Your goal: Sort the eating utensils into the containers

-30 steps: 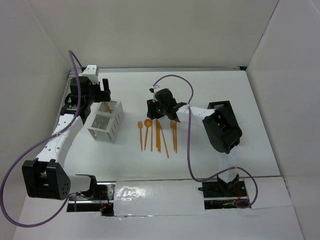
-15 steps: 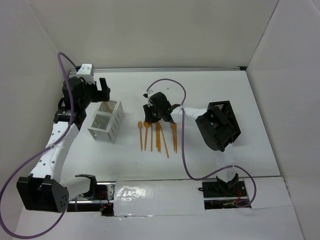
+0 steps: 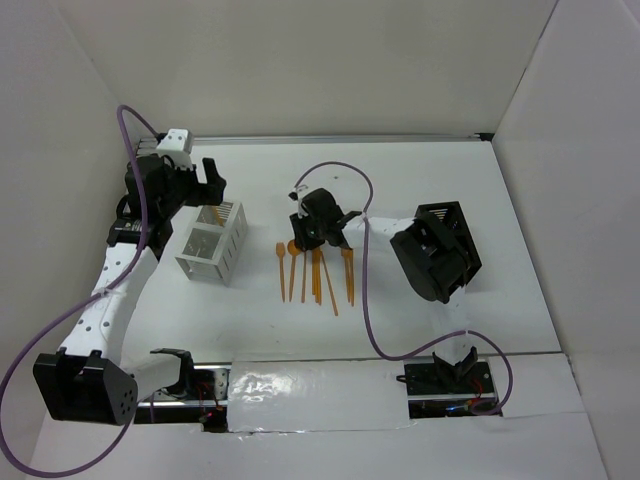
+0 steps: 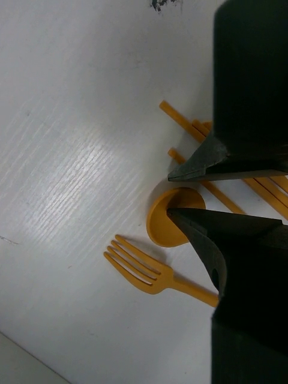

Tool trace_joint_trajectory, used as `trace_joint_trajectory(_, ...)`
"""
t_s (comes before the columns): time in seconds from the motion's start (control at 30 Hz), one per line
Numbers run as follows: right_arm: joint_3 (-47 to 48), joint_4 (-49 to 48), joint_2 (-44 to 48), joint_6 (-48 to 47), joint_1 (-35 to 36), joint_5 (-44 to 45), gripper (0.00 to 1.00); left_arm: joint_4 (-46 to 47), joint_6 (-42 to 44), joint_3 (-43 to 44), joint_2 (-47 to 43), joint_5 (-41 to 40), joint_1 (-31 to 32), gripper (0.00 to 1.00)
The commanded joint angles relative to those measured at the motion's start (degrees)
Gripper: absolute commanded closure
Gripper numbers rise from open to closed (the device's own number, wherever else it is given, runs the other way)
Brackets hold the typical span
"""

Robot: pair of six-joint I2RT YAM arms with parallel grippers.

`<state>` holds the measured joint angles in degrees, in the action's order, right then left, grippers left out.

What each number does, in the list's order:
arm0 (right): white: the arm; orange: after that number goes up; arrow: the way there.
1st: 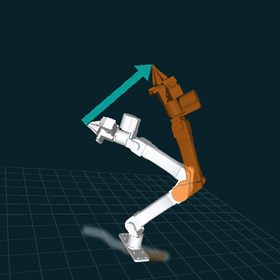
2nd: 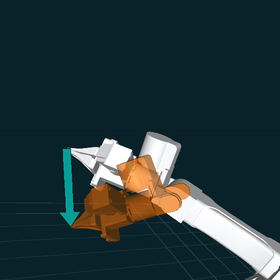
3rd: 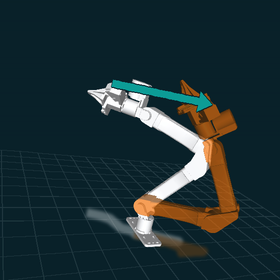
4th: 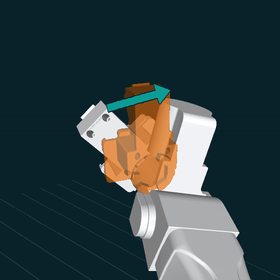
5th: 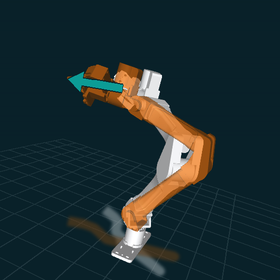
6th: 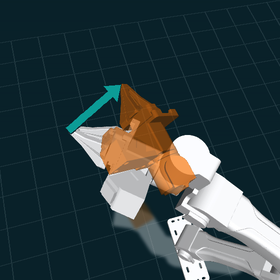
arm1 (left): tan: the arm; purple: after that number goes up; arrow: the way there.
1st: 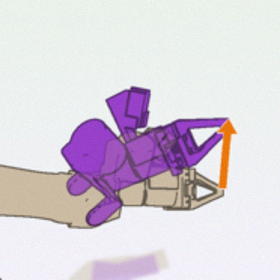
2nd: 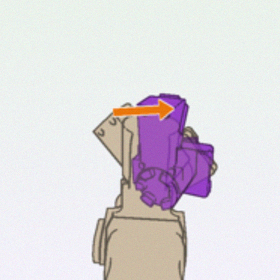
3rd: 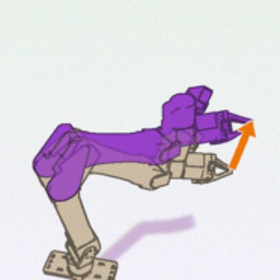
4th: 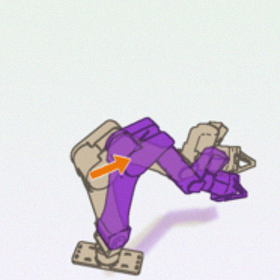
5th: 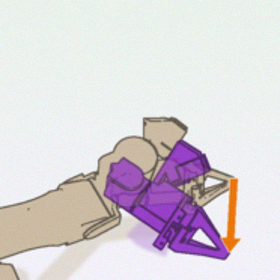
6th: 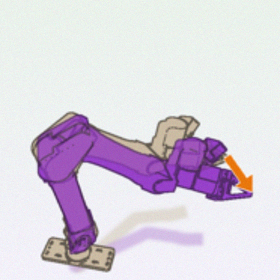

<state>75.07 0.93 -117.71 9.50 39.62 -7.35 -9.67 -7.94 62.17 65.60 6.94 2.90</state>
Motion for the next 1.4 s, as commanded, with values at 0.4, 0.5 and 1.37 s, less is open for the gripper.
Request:
trace_joint_trajectory(0.4,0.96,-0.05,3.71,1.22,-2.17,-4.67,1.00,-2.62,2.32,6.11,1.80,17.65,2.47,0.14)
trace_joint_trajectory(0.5,1.49,-0.84,7.41,1.40,-2.88,-6.71,1.00,-7.12,3.64,9.37,5.94,23.56,4.40,0.23)
trace_joint_trajectory(1.37,-2.47,-11.30,27.54,3.42,-1.21,-21.21,1.00,2.46,1.36,5.24,12.97,44.82,5.45,0.25)
